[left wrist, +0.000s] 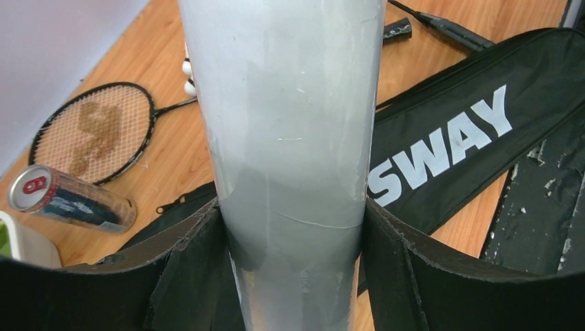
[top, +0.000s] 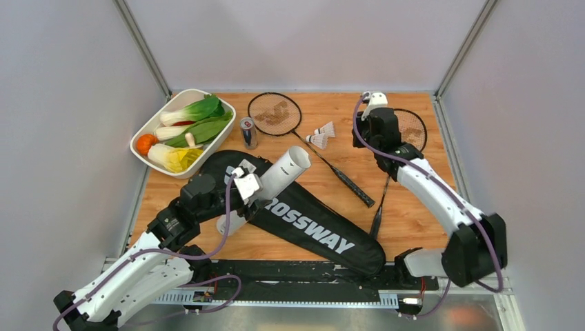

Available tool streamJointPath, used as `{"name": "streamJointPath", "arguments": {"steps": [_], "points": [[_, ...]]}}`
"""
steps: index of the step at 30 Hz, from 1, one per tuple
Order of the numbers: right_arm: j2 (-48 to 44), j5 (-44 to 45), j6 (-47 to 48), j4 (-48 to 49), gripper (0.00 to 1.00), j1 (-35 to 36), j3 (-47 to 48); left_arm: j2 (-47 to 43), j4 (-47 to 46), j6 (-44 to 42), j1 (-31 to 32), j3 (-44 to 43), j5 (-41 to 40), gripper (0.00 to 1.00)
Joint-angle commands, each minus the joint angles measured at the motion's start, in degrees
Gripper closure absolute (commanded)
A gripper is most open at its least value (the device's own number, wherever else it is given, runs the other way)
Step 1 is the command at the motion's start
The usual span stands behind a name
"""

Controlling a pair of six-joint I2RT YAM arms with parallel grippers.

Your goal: Pack up the badminton gear

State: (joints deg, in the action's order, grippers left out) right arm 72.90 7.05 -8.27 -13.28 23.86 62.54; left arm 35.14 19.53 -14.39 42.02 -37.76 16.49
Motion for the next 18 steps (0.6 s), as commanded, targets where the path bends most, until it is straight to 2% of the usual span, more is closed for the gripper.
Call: {"name": "streamJointPath", "arguments": {"steps": [1, 7, 13, 18], "points": [[9.25, 1.13, -1.50, 6.68, 1.00, -6.83, -2.34, -2.68, -5.80, -0.04, 0.25, -0.47, -1.67, 0.97], [24.42, 1.27, -1.53, 7.03, 1.00, -10.82, 2.40, -5.62, -9.34, 2.53, 0.23, 2.82, -1.55, 0.96], [31.06, -0.39, -3.44, 6.89, 0.89, -10.94, 5.67, -5.67, -9.39, 3.15, 0.26, 2.78, -0.91, 0.96], [31.17, -3.47, -6.40, 6.94, 0.70, -10.78, 7.35, -5.70, -9.33, 3.19, 0.24, 2.85, -1.08, 0.96]]}}
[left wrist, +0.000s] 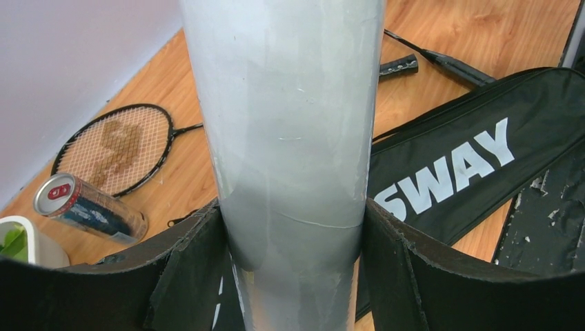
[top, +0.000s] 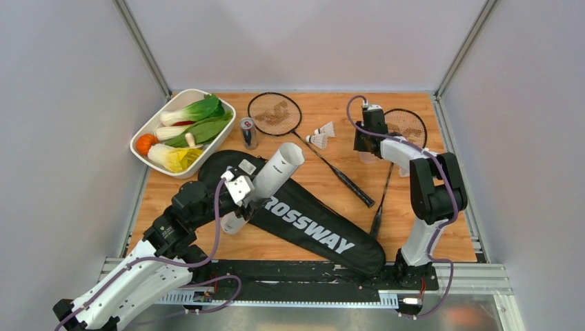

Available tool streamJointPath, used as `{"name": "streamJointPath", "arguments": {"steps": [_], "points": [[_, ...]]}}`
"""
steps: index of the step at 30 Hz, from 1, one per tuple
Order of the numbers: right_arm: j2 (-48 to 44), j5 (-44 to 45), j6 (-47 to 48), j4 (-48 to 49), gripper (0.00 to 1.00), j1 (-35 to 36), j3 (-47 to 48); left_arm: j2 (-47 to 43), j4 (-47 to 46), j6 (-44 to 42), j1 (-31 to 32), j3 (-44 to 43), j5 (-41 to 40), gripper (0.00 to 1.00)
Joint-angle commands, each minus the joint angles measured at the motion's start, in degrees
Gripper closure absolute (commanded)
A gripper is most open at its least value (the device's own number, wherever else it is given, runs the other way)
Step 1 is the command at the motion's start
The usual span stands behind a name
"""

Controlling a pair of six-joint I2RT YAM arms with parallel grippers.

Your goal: Pack up the badminton gear

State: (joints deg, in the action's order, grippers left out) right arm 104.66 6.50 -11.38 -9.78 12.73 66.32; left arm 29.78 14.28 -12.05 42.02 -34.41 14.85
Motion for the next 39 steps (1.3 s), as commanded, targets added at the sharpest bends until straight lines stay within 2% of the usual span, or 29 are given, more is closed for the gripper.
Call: {"name": "streamJointPath", "arguments": {"steps": [1, 5, 10, 13, 14, 16, 18, 22, 25, 28, 39], "points": [[-0.60, -4.18, -3.75, 3.68, 0.68, 0.39, 4.00, -0.29, -4.13, 0.92, 0.25, -0.57, 0.60, 0.96], [0.80, -13.27, -4.53, 7.74, 0.66, 0.43, 5.65, 0.00, -4.09, 0.94, 0.26, -0.66, 0.55, 0.96], [7.28, -22.94, -5.42, 9.27, 0.64, 0.39, 11.42, 0.19, -3.85, 0.95, 0.23, -0.66, 0.40, 0.96], [10.80, -27.52, -6.24, 11.24, 0.58, 0.45, 14.67, 0.15, -3.70, 0.87, 0.25, -0.55, 0.00, 0.96], [11.80, -28.00, -6.69, 11.51, 0.53, 0.37, 15.69, 0.21, -3.66, 0.84, 0.26, -0.50, -0.04, 0.96], [13.63, -28.58, -7.42, 12.19, 0.51, 0.41, 16.69, 0.38, -3.51, 0.86, 0.26, -0.49, 0.07, 0.96], [15.32, -29.89, -7.73, 13.22, 0.55, 0.30, 17.13, 0.57, -3.48, 0.77, 0.23, -0.55, 0.04, 0.96], [17.56, -31.37, -7.70, 14.40, 0.75, 0.30, 17.41, 1.07, -3.32, 0.68, 0.23, -0.58, 0.12, 0.96], [15.86, -31.29, -7.53, 15.92, 0.90, -0.17, 15.90, 1.42, -3.32, 0.63, 0.25, -0.52, 0.10, 0.96], [13.28, -31.33, -6.84, 16.39, 1.00, -1.07, 15.13, 1.59, -3.30, 0.55, 0.25, -0.60, -0.02, 0.96], [0.00, -29.06, -4.14, 10.14, 1.00, -1.83, 11.89, 2.55, -3.32, 0.17, 0.26, -0.24, -0.46, 0.95]]}}
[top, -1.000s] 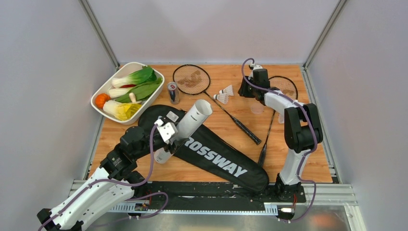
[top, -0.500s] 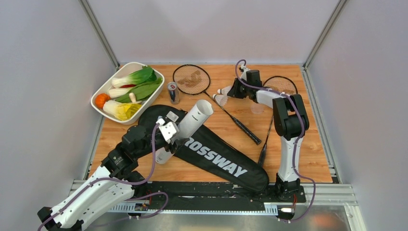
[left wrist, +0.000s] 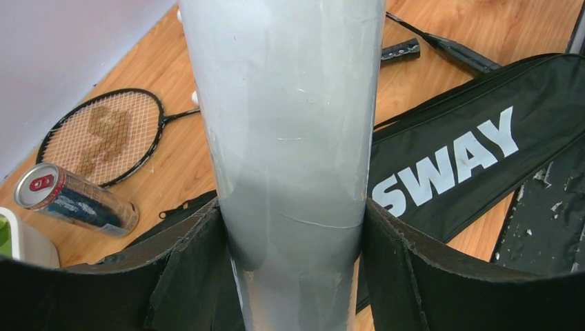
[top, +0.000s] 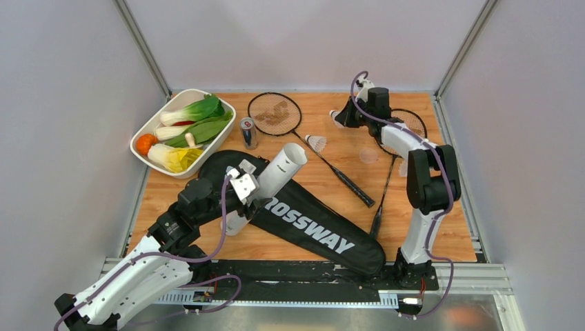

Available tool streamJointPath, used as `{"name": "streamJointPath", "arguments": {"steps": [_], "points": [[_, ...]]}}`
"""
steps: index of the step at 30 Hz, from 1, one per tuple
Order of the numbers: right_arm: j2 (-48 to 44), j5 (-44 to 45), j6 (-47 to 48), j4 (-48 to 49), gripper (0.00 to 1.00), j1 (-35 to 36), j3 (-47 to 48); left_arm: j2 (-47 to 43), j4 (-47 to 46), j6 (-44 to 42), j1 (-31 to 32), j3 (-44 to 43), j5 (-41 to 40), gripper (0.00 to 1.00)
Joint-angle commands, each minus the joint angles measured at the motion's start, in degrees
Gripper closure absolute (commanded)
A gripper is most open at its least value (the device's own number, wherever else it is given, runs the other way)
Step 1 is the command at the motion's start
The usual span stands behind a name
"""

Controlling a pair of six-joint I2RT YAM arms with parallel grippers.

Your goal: Pack up the badminton gear

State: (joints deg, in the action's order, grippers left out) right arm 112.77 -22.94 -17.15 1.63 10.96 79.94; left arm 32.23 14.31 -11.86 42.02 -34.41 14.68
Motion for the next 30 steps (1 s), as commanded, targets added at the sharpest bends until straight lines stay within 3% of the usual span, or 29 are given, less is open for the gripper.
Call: {"name": "streamJointPath", "arguments": {"steps": [1, 16, 19, 24, 30], "points": [[-10.18, 0.35, 1.72, -2.23, 1.00, 0.06, -2.43, 0.46, -3.37, -0.08, 0.26, -0.23, -0.41, 0.95], [-49.77, -12.10, 15.88, -20.49, 1.00, 3.88, -9.78, 4.09, -1.91, -1.88, 0.22, -0.17, -3.85, 0.94], [-55.71, -19.79, 20.88, -22.91, 1.00, 3.89, -10.81, 4.01, -1.81, -3.12, 0.23, 0.32, -3.50, 0.94], [-60.53, -29.57, 26.29, -27.55, 1.00, 3.97, -11.42, 4.15, -1.96, -5.75, 0.29, 1.00, -2.68, 0.94], [-60.04, -31.96, 32.11, -35.14, 1.00, 5.60, -10.40, 5.96, -0.57, -8.58, 0.23, -0.46, 0.65, 0.93]]}}
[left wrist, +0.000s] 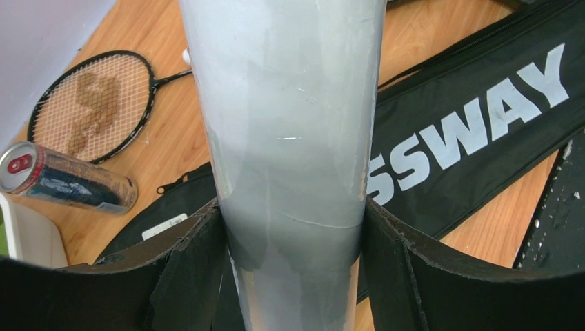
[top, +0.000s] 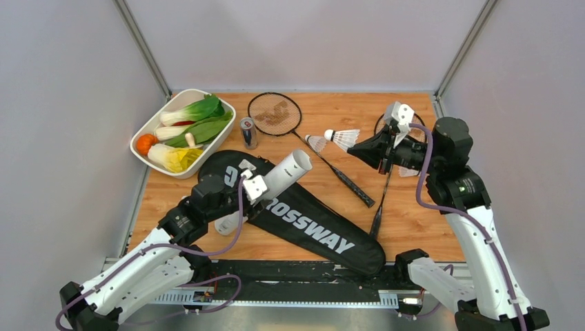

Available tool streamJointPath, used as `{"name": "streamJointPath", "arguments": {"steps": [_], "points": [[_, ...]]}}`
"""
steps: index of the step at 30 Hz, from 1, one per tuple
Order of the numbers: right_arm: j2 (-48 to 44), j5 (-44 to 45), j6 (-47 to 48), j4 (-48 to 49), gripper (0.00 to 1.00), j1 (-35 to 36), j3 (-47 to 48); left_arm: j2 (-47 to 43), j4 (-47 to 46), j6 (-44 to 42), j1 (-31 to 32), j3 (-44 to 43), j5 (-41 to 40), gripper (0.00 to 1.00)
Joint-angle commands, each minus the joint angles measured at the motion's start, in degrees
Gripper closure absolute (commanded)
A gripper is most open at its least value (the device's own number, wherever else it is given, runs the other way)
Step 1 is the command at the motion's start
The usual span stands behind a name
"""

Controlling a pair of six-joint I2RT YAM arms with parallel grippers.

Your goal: Pack up the badminton gear

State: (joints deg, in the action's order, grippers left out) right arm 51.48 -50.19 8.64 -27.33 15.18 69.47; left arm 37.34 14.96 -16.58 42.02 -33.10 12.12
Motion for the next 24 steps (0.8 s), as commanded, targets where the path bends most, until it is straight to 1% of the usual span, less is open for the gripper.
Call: {"name": "streamJointPath", "arguments": {"steps": [1, 3, 6, 12, 18, 24], "points": [[1.37, -5.45, 6.68, -6.66, 1.00, 1.90, 0.04, 1.49, -0.61, -4.35, 0.24, -2.42, 3.58, 0.93], [1.63, -6.97, 8.07, -8.02, 1.00, 3.30, 0.04, 2.47, 0.70, -5.41, 0.23, -3.51, 3.53, 0.92], [1.73, -5.72, 10.67, -9.63, 1.00, 7.12, -0.32, 3.46, 2.52, -7.01, 0.24, -4.56, 3.95, 0.92], [4.53, 4.94, 13.10, -15.50, 1.00, 15.75, -0.12, 3.87, 2.63, -8.27, 0.25, -4.84, 4.33, 0.94], [8.26, 9.77, 14.54, -19.07, 1.00, 19.63, 1.48, 4.10, 3.10, -10.51, 0.26, -4.62, 5.37, 0.94], [12.00, 9.35, 17.68, -20.10, 1.00, 21.90, 5.13, 3.82, 3.61, -12.53, 0.25, -4.62, 5.83, 0.95]]}}
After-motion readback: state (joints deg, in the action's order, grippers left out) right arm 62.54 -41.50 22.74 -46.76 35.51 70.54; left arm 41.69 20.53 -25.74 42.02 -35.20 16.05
